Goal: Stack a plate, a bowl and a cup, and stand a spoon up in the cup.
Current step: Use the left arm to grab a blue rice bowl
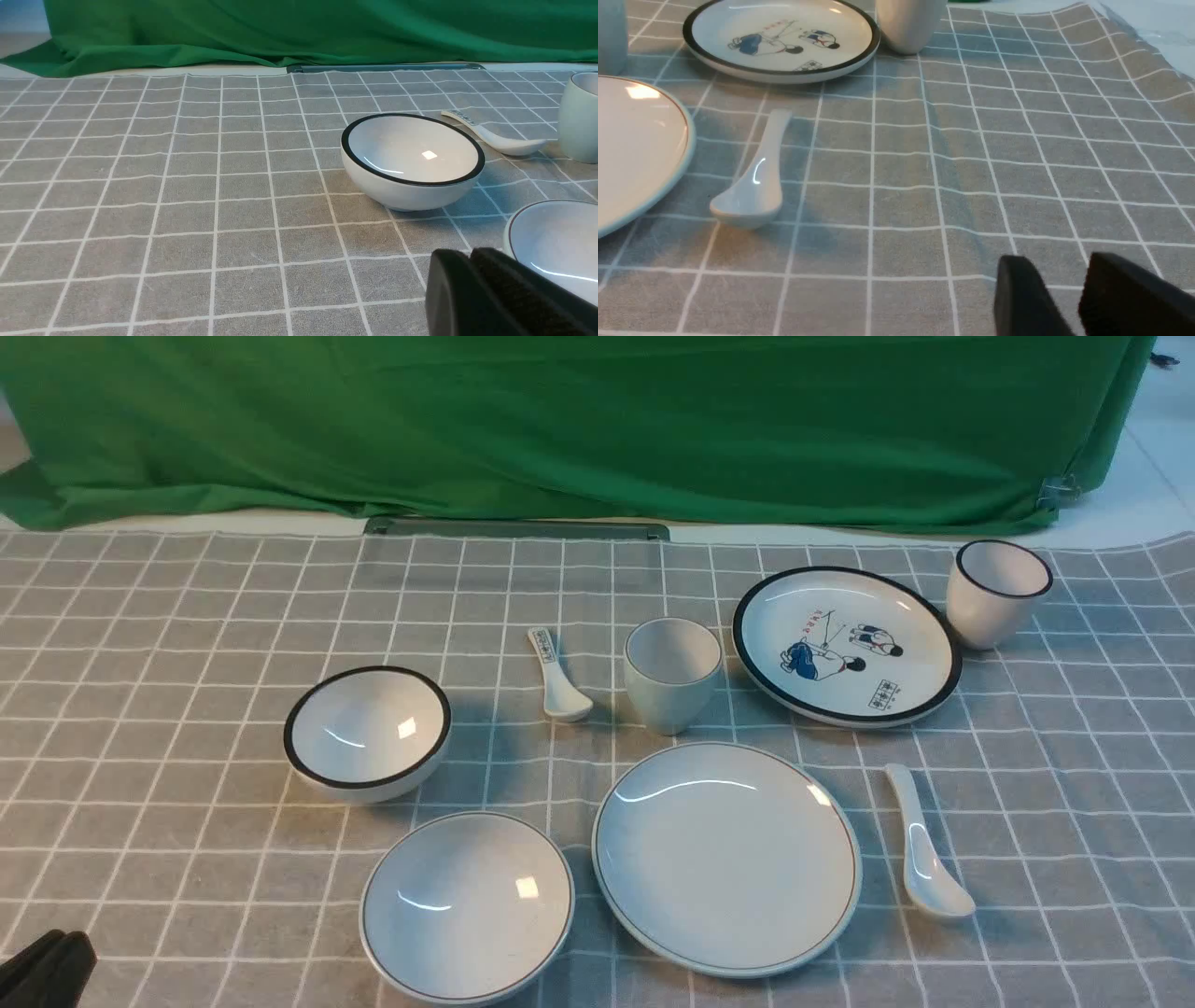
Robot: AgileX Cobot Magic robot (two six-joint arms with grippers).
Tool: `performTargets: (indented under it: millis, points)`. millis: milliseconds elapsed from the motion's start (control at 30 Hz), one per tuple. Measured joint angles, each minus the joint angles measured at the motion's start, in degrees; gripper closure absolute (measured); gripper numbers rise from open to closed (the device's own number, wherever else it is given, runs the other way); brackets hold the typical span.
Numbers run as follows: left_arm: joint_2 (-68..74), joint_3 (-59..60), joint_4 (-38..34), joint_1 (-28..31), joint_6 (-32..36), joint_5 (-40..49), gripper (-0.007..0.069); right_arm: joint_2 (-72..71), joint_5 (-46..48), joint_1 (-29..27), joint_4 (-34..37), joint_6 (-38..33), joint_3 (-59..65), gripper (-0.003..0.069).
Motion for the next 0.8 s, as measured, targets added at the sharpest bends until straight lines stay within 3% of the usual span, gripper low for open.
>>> performTargets:
  millis: [700,800]
  points:
    - [0.0,0.0,0.35,0.0,0.02,-0.99,0.0607,0.0,0.0,0.0,0.0,0.0,0.0,0.0417]
    - [0.0,0.0,-3.7,0.0,-2.35,-4.76,0.0607,0.0,0.0,0.0,0.0,0.0,0.0,0.0417]
